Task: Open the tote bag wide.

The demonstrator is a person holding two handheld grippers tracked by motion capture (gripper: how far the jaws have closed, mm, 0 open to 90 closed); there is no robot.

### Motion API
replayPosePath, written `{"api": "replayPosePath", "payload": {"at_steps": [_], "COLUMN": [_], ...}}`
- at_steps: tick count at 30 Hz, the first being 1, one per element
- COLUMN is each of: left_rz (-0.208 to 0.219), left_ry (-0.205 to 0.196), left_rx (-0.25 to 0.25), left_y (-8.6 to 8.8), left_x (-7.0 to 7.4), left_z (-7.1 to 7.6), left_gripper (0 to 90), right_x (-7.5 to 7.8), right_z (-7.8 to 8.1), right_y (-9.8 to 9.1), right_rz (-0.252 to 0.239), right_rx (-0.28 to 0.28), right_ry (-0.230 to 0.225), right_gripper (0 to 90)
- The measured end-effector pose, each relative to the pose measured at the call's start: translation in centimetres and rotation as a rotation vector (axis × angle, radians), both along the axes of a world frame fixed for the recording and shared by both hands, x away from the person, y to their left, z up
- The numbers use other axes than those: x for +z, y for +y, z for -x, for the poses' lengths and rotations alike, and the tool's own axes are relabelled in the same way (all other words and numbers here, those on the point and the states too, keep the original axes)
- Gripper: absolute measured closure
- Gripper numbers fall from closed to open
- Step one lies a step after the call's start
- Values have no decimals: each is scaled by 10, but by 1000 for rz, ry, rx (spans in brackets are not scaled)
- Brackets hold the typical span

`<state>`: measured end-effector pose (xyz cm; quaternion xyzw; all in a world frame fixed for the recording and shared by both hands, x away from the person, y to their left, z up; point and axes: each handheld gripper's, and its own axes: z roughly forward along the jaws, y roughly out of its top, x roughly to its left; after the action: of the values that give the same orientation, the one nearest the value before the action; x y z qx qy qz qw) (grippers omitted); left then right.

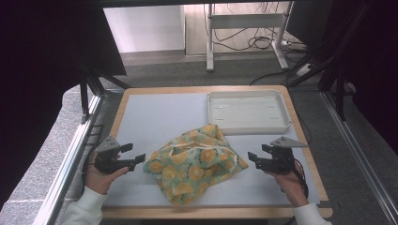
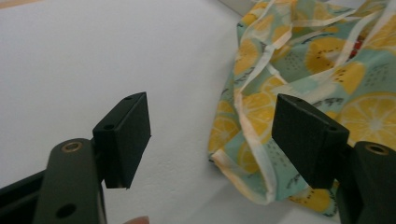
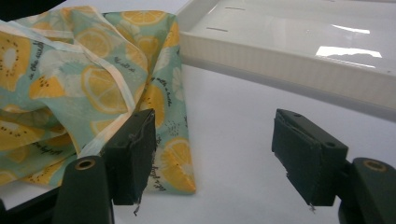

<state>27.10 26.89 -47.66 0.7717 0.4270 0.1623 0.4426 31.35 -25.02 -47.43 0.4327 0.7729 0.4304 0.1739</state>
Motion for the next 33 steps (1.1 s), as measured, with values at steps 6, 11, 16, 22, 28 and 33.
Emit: {"api": "replayPosePath", "payload": {"at_steps": [6,11,16,22,28,33], "left_rz": [-17,-23,-23,-36,-60,-82], "left_ry": [-16,-20,-19,-2,18,37], "left_rx": [-28,-58,-94,-128,-170,-205], "left_y": [-11,-18,-24,-33,-43,-47], "left_x": [4,5,6,3,-2,-8], "left_z": [3,6,7,5,3,1], "left_gripper": [294,309,341,355,392,458], "right_x": [3,5,3,1,0,0], "right_z": [2,3,2,2,3,4], "right_y": [3,6,8,8,6,5], "right_rz": [5,10,25,33,34,36], "right_rx": [26,42,47,45,41,38], "right_ry": [-4,-5,-3,6,12,12], "right_gripper": [310,310,310,309,308,305]}}
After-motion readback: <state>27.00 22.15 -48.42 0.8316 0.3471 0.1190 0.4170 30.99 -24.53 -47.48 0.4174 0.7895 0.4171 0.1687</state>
